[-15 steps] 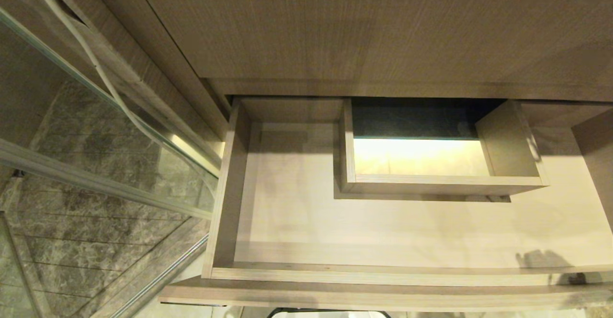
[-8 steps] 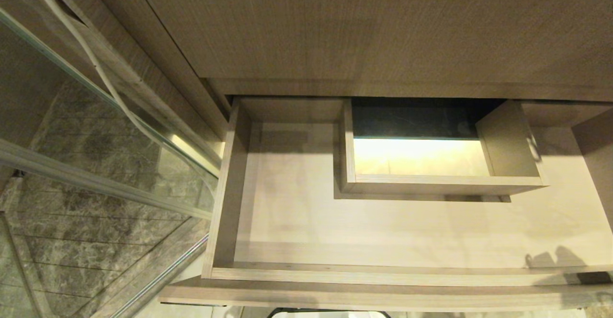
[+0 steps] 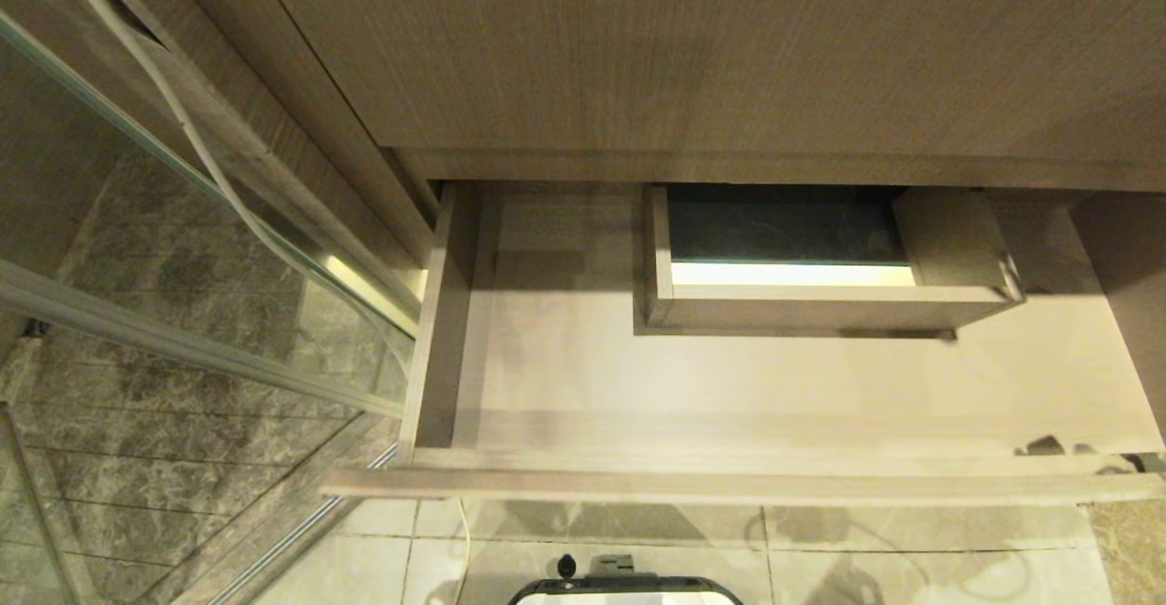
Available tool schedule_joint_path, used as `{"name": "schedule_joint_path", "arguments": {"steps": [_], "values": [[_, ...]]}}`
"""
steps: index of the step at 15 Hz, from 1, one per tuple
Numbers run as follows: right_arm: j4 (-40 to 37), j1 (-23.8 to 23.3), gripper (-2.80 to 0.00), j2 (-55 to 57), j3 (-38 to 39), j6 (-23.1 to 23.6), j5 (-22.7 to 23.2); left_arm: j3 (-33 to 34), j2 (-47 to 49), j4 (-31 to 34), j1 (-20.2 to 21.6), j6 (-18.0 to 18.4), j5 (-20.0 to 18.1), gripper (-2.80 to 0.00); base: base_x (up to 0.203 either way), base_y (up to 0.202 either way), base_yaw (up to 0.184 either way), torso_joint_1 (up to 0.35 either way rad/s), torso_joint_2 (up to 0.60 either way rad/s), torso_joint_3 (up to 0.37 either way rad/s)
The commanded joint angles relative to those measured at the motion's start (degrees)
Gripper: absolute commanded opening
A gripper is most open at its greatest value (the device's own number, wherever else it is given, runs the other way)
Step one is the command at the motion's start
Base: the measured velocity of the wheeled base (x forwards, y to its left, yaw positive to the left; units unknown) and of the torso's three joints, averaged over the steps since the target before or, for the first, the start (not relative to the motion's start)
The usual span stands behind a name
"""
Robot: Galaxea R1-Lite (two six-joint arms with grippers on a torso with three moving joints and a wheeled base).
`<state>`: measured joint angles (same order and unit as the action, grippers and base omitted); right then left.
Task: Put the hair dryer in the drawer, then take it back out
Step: Close the drawer
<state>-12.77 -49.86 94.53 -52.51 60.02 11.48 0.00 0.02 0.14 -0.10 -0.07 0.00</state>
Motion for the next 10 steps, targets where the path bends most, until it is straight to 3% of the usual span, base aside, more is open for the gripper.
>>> {"name": "schedule_joint_path", "arguments": {"steps": [1,3,5,7,10], "values": [[5.7,0.0,-2.8,-0.9,-1.2,0.1,7.4,0.1,0.0,0.0,0.0,0.0,0.0,-2.8,0.0,0.0,0.0,0.0,0.0,0.0],[17.1,0.2,-2.8,-1.5,-2.2,-1.7,16.4,0.1,0.0,0.0,0.0,0.0,0.0,-2.8,0.0,0.0,0.0,0.0,0.0,0.0],[29.1,0.9,-2.8,-1.5,-3.4,-5.8,20.6,0.0,0.0,0.0,0.0,0.0,0.0,-2.8,0.0,0.0,0.0,0.0,0.0,0.0],[36.8,1.5,-2.8,-1.0,-4.7,-10.5,21.5,0.0,0.0,0.0,0.0,0.0,0.0,-2.8,0.0,0.0,0.0,0.0,0.0,0.0],[37.0,1.5,-2.8,-2.0,-5.5,-11.2,21.6,0.1,0.0,0.0,0.0,0.0,0.0,-2.8,0.0,0.0,0.0,0.0,0.0,0.0]]}}
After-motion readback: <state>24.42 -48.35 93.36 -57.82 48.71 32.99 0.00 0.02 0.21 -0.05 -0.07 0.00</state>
